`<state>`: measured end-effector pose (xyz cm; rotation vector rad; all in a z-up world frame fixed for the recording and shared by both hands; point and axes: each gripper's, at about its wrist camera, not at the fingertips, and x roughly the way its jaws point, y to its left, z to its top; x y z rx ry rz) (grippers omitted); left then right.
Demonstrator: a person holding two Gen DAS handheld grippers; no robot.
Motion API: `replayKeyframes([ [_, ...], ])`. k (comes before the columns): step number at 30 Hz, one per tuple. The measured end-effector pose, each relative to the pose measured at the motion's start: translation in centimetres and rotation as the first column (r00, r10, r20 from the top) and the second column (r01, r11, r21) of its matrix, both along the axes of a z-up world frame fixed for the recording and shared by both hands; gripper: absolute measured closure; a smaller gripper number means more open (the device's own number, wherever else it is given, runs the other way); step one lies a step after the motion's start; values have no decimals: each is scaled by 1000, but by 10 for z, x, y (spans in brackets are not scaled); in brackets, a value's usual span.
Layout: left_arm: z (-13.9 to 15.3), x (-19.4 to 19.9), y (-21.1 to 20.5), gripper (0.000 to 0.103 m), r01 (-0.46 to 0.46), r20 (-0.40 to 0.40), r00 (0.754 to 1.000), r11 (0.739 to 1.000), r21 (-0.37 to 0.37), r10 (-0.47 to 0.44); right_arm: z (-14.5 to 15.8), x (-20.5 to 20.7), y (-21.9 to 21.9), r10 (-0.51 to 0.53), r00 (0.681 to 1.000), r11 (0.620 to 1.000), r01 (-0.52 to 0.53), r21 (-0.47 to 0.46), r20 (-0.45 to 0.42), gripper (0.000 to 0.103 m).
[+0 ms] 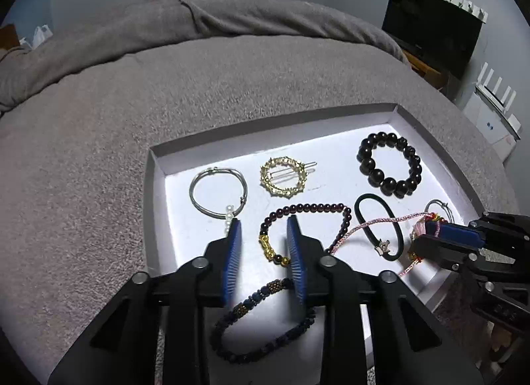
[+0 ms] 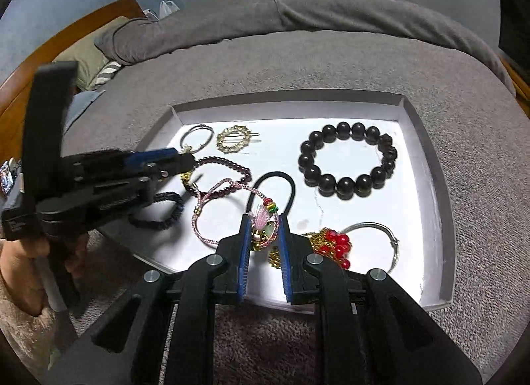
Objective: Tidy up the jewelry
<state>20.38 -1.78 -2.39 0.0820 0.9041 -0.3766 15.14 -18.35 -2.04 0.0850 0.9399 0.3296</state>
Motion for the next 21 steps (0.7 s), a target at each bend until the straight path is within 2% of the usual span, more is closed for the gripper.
replayKeyframes([
  [1, 1, -1, 1, 70, -1, 0, 1000, 1000, -3, 1, 0, 0, -1, -5, 1000, 1000, 5, -2, -3, 79],
  [2, 3, -2, 1, 69, -2, 2, 1000, 1000, -5, 2, 1, 0, -2, -12, 1000, 1000, 12, 4, -4, 65],
  [3, 4, -3, 1, 68, -3, 4, 1000, 1000, -6, 3, 2, -1, -4, -19, 1000, 1000, 19, 6, -1, 59],
  [7, 15, -12, 6, 59, -10, 20, 1000, 1000, -21, 10, 15, -10, -11, -34, 999, 999, 34, 7, 41, 57],
  [11, 31, -28, 9, 51, 2, 60, 998, 1000, -7, -2, 29, -23, -24, -64, 995, 998, 62, 22, 76, 45],
  [15, 50, -50, 15, 32, 6, 117, 993, 1000, 4, -6, 42, -40, -38, -95, 989, 995, 94, 21, 110, 40],
  [17, 56, -63, 19, 26, 13, 130, 991, 1000, 5, -13, 46, -47, -43, -103, 987, 995, 102, 14, 120, 26],
  [20, 59, -87, 26, 20, 9, 148, 989, 999, 42, -15, 48, -64, -52, -108, 985, 994, 110, -9, 134, 13],
  [21, 58, -97, 30, 12, -1, 155, 988, 999, 51, -6, 48, -70, -55, -113, 984, 993, 117, -22, 137, 11],
])
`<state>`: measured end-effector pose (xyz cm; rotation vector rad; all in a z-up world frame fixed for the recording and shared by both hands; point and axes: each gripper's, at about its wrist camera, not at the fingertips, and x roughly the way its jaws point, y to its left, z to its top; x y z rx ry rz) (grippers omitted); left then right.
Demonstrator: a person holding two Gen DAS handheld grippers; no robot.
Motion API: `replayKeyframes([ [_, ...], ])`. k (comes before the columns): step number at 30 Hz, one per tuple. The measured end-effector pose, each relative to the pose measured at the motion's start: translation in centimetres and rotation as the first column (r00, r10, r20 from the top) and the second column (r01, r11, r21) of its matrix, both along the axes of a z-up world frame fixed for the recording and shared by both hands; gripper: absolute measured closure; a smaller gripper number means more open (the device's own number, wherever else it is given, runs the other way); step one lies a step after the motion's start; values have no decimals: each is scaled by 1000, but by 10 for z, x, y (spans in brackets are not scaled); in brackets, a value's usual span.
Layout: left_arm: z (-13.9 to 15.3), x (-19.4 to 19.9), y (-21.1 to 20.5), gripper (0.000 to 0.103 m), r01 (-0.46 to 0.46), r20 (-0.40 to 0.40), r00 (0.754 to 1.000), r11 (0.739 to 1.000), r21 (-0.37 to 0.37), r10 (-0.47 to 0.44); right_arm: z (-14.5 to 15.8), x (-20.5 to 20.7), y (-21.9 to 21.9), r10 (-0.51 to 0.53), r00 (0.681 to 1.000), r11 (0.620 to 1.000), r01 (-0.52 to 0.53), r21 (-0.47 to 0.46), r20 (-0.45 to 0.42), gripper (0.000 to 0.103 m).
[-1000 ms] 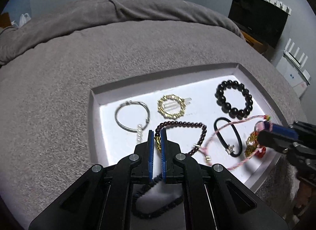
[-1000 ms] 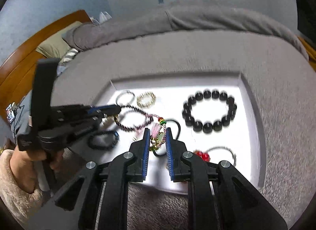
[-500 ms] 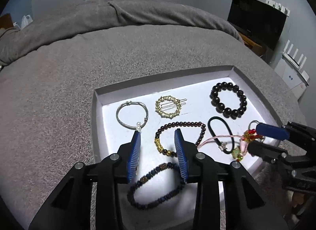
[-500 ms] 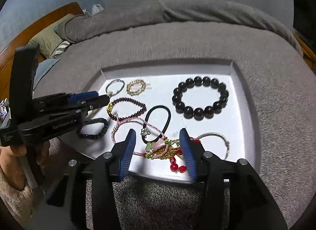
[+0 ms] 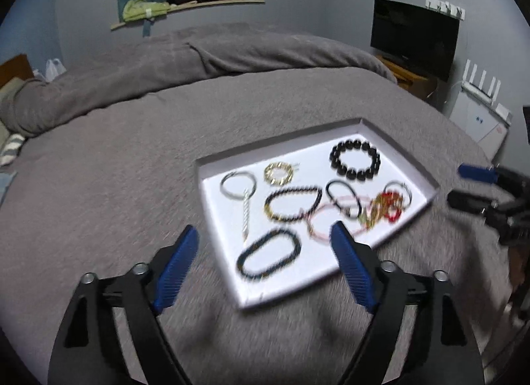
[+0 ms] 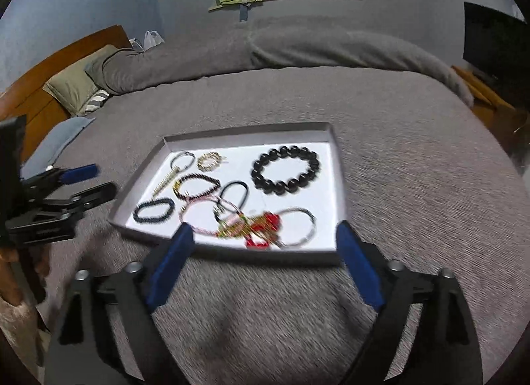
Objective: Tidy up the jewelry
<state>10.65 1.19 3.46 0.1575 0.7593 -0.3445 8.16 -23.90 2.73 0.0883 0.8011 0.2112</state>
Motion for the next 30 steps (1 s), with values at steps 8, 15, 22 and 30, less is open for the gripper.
replayKeyframes([
  [8, -17, -42, 12, 7, -78, -92, 993, 997, 3, 78, -6, -31, -15, -69, 997, 997, 68, -23, -32, 6],
  [15, -27, -58, -9, 6, -145, -49, 988, 989, 17, 145, -9, -45, -9, -107, 994, 994, 106, -32, -17, 6],
  [22, -22, -55, -20, 6, -175, 8, 985, 985, 11, 175, -9, -47, 0, -118, 993, 990, 119, -81, 16, 6],
  [30, -16, -54, -18, 5, -194, 24, 981, 981, -9, 194, -8, -47, 0, -114, 993, 990, 116, -78, 26, 6],
])
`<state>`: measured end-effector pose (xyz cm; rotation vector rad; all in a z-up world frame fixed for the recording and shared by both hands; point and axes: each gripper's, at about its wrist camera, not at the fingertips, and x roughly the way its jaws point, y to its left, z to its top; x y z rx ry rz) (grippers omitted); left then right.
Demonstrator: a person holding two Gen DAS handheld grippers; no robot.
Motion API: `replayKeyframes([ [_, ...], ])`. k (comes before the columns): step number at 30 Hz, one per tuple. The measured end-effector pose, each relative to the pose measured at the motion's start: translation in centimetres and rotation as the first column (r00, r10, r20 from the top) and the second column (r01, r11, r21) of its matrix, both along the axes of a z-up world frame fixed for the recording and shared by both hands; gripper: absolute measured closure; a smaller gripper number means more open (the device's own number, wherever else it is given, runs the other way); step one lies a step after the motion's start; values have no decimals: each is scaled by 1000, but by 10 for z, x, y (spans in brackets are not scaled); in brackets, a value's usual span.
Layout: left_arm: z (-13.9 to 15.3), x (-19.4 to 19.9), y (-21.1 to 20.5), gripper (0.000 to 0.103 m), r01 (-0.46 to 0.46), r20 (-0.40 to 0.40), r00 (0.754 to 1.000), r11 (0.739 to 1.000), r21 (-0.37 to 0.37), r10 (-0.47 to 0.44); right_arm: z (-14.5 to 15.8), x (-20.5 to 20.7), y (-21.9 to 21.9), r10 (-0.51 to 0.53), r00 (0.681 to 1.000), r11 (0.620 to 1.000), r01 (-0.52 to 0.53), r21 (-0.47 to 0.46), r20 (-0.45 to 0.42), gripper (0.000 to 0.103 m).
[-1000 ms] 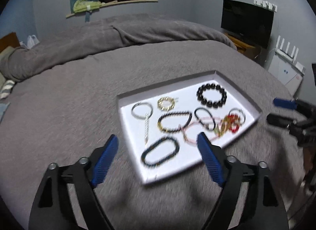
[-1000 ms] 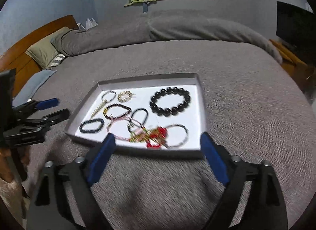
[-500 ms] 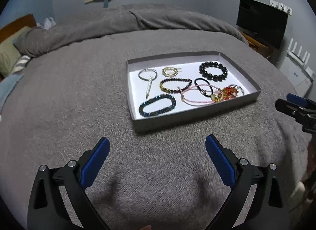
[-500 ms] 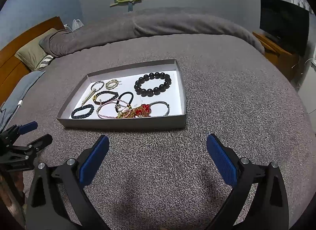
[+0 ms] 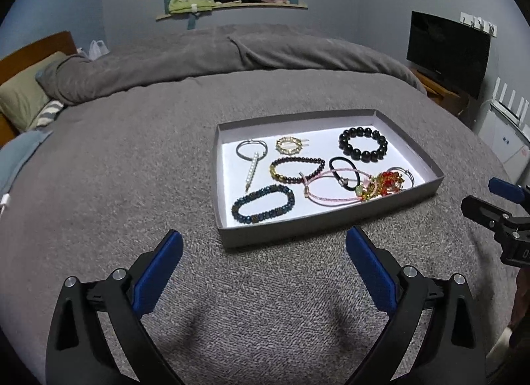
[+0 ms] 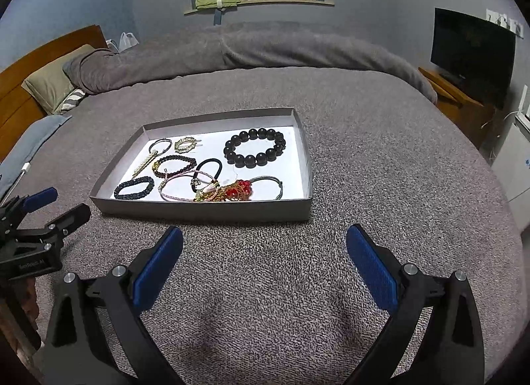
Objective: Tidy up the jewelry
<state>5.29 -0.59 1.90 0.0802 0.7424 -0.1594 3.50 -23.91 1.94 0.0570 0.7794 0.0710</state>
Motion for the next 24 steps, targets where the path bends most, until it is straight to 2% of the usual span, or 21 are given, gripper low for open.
replayKeyframes([
  [24, -1, -2, -4, 5, 15, 1, 1000, 1000, 17, -15, -3, 1, 0, 4, 1000, 1000, -4, -4, -8, 6],
])
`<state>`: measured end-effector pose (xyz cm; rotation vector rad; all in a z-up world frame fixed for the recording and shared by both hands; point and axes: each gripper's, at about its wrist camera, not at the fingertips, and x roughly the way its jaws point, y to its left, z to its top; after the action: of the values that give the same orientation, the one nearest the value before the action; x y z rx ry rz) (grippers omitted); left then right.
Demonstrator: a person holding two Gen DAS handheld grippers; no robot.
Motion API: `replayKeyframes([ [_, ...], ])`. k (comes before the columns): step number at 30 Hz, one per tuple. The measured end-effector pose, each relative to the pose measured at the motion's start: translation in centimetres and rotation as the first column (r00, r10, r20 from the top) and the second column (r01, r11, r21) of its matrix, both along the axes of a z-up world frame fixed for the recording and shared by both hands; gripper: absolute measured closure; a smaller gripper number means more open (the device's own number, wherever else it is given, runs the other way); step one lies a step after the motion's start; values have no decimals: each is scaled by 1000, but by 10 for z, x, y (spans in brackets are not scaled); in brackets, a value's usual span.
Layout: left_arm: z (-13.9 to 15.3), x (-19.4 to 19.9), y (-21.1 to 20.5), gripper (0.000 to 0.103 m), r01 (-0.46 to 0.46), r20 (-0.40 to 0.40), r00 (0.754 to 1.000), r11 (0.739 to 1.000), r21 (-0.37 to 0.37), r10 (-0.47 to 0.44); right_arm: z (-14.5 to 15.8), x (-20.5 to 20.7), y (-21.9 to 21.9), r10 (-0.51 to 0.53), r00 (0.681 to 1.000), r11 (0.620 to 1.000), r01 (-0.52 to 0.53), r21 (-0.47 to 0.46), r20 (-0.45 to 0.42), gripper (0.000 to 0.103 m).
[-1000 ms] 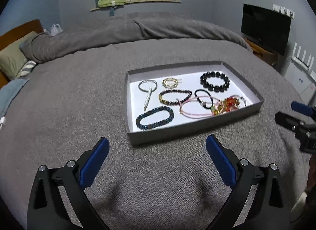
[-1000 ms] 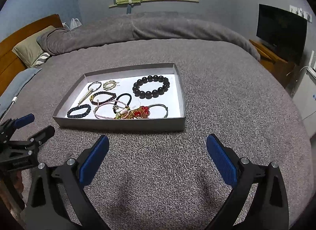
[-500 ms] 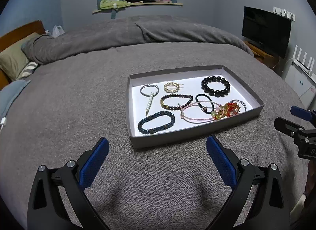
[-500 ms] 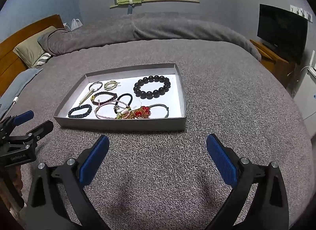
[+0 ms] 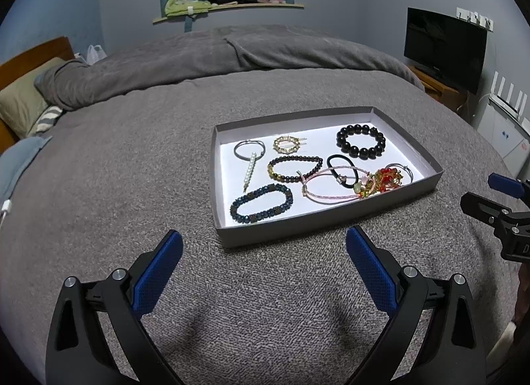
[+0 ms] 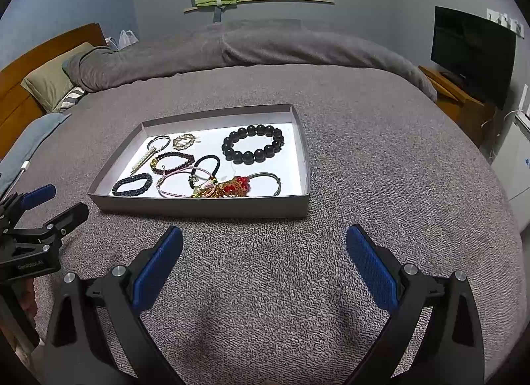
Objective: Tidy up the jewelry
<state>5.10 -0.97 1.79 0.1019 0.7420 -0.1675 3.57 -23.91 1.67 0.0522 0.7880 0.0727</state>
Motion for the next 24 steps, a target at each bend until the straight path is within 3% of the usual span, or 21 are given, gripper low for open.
replayKeyframes([
  [24, -2, -1, -2, 5, 11, -7, 1000, 1000, 3, -11, -1, -1, -2, 0, 1000, 1000, 0, -2, -7, 5],
])
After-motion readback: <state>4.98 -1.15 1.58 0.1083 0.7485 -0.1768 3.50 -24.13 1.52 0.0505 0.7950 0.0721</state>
